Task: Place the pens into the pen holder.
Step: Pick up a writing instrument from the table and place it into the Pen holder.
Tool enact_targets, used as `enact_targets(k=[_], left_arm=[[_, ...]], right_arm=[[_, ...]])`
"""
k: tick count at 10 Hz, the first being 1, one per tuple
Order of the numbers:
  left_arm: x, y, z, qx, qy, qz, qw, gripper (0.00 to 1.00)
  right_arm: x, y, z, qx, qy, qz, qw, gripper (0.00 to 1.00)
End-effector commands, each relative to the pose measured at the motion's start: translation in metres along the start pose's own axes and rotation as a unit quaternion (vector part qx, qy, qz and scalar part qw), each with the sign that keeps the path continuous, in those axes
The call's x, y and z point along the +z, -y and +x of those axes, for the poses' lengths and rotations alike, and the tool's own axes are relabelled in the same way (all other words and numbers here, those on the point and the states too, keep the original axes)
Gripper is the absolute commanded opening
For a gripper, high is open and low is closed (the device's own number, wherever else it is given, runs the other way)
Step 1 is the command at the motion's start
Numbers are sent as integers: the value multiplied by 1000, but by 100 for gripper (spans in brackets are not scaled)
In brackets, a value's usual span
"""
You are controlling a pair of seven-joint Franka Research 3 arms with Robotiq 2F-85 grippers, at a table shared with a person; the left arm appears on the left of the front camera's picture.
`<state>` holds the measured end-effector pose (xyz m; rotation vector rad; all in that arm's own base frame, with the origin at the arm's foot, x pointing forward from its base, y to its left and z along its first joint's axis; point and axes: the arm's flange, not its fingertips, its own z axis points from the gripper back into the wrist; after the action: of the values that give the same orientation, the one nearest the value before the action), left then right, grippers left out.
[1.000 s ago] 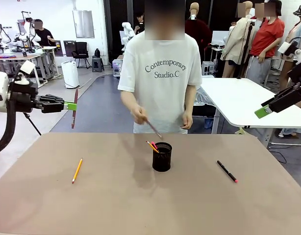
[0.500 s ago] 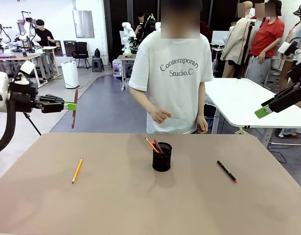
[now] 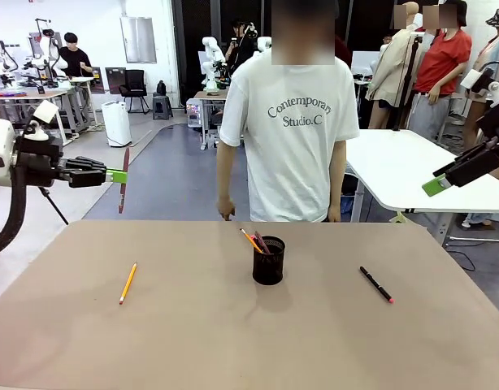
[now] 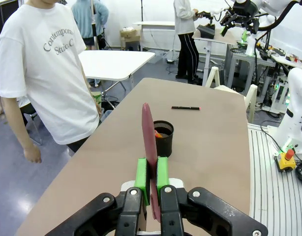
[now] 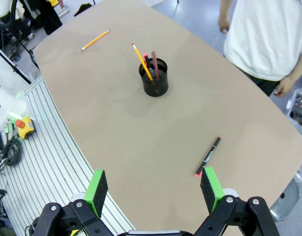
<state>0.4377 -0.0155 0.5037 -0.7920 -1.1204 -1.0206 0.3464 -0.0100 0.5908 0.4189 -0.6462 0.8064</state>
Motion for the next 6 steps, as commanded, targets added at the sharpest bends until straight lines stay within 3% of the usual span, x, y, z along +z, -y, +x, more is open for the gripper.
enact_targets(k=[1, 6], left_arm=[[0, -1, 1, -1, 1, -1, 1000, 0], [-13, -3, -1, 3, 3, 15, 1000, 0]], right_arm=[[0, 1, 1, 3, 11, 8, 1000, 100], [0, 1, 1, 3, 11, 8, 1000, 100]])
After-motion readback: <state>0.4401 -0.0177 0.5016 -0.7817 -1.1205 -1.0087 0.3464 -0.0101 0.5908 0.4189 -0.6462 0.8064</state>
